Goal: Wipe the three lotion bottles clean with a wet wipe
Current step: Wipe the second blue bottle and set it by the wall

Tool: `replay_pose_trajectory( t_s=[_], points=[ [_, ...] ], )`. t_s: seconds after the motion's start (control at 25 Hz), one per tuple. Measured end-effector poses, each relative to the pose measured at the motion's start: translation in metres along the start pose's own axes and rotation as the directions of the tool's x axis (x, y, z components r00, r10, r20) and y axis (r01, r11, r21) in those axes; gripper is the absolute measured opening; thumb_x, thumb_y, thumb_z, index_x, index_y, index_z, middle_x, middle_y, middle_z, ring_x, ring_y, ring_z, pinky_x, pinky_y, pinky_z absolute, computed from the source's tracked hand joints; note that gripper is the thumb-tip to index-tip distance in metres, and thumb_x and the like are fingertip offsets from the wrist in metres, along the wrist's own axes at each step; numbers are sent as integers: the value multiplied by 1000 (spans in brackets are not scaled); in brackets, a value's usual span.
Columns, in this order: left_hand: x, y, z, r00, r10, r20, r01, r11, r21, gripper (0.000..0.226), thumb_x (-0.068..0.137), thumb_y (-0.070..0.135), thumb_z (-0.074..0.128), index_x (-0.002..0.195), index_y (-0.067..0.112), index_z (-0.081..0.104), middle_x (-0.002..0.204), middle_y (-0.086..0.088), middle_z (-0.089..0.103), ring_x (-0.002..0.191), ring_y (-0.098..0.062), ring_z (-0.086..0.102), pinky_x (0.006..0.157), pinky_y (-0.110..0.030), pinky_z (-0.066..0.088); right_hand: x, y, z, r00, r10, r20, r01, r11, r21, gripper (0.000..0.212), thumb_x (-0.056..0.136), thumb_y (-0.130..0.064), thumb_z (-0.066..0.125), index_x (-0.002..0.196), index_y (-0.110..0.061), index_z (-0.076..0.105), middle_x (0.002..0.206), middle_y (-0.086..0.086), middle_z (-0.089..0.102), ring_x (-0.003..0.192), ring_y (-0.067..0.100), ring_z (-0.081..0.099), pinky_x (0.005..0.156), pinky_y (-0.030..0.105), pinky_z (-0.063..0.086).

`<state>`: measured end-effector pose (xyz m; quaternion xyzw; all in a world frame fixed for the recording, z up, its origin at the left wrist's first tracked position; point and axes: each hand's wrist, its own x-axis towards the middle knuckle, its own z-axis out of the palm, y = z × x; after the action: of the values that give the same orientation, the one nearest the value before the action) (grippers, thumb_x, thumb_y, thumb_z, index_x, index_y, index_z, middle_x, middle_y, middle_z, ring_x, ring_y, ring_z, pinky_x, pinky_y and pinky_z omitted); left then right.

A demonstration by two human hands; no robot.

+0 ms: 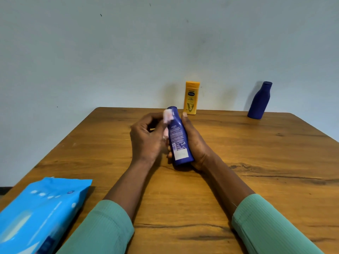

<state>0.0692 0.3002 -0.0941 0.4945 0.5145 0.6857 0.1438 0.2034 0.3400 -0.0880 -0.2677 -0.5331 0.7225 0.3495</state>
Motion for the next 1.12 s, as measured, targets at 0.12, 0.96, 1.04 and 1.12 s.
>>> replay_pose_trajectory(
  t_s=[0.12,0.96,1.04,1.12],
  points=[
    [3,-5,-9,995,-77,-56,74,995,-63,11,92,12,77,103,11,77,94,2,79,87,-11,73,70,-24,57,-3,2,4,999,18,28,-16,997,-71,70,102,-69,35,121,-6,60,86,12,69,66,24,66,57,33,58],
    [3,9,-5,990,-136,-36,120,948,-296,11,85,12,83,90,5,76,85,-5,77,87,-20,72,79,-36,62,4,9,10,992,-91,-84,74,980,-187,77,94,-79,38,112,-9,65,84,11,66,69,25,62,63,37,54],
    [8,12,-6,975,-189,-117,136,924,-357,18,80,12,87,93,5,76,86,-3,78,85,-17,73,77,-35,64,3,9,15,994,-85,-71,64,962,-266,77,94,-80,33,117,-13,64,86,10,66,72,23,62,63,37,53],
    [10,13,-9,961,-245,-129,165,880,-445,19,79,12,87,93,6,76,86,-1,78,83,-14,73,76,-35,64,2,10,20,994,-86,-66,60,941,-334,76,96,-79,30,124,-17,62,89,8,66,75,21,63,63,34,52]
  ],
)
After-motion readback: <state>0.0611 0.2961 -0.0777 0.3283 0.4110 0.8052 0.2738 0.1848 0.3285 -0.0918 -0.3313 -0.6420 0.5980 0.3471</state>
